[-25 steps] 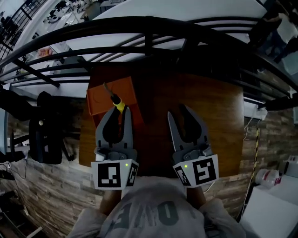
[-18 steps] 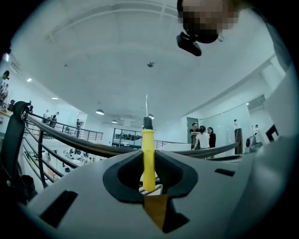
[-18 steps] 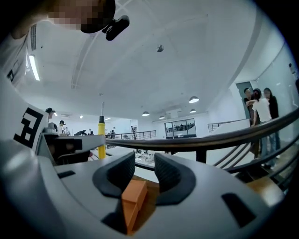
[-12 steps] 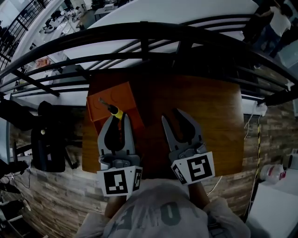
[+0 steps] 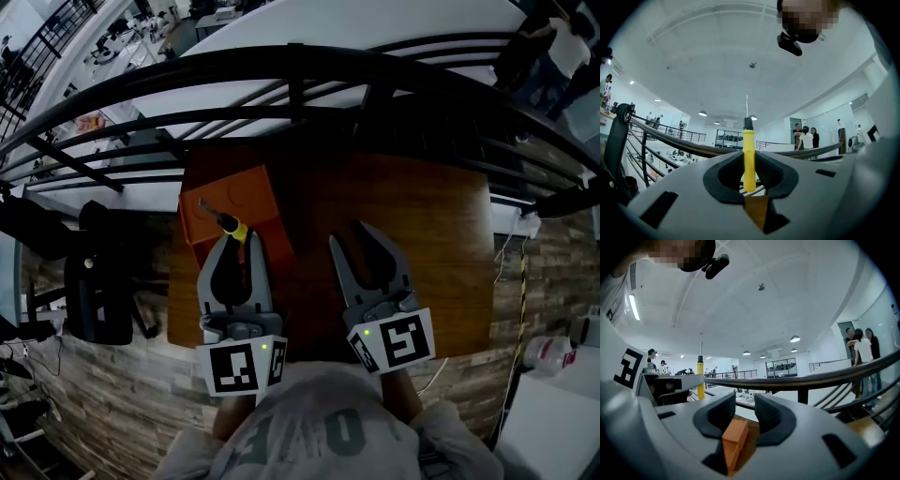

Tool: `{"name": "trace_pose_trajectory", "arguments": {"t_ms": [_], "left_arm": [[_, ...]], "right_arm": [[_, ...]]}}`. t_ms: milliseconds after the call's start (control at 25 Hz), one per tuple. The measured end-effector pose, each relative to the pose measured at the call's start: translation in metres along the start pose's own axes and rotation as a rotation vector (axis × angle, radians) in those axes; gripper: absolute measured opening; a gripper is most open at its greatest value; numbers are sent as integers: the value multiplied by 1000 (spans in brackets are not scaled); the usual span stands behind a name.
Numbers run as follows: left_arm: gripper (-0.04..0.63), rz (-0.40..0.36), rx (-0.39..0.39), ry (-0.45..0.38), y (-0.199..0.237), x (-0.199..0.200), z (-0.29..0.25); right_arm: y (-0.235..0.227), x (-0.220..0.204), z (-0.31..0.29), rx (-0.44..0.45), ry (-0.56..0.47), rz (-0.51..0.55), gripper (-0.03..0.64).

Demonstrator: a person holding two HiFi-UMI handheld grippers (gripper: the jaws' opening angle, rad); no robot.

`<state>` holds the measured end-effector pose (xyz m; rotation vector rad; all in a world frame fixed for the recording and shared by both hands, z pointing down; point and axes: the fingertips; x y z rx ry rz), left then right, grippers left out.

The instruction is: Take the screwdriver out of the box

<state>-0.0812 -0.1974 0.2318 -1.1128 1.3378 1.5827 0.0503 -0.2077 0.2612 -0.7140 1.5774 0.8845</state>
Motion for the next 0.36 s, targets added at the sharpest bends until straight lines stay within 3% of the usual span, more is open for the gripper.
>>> {"name": "trace_pose_trajectory", "arguments": {"t_ms": [360], "left_arm": [[80, -4, 4, 9, -1, -5, -6]], "right_arm": [[-5, -6, -1, 0, 8, -5, 132]]}}
Point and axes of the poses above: the fingertips, and each gripper's own axes: z backward along the fingers, y to its left, x out of its top, and after that the axes turned 13 degrees about z, right-handed
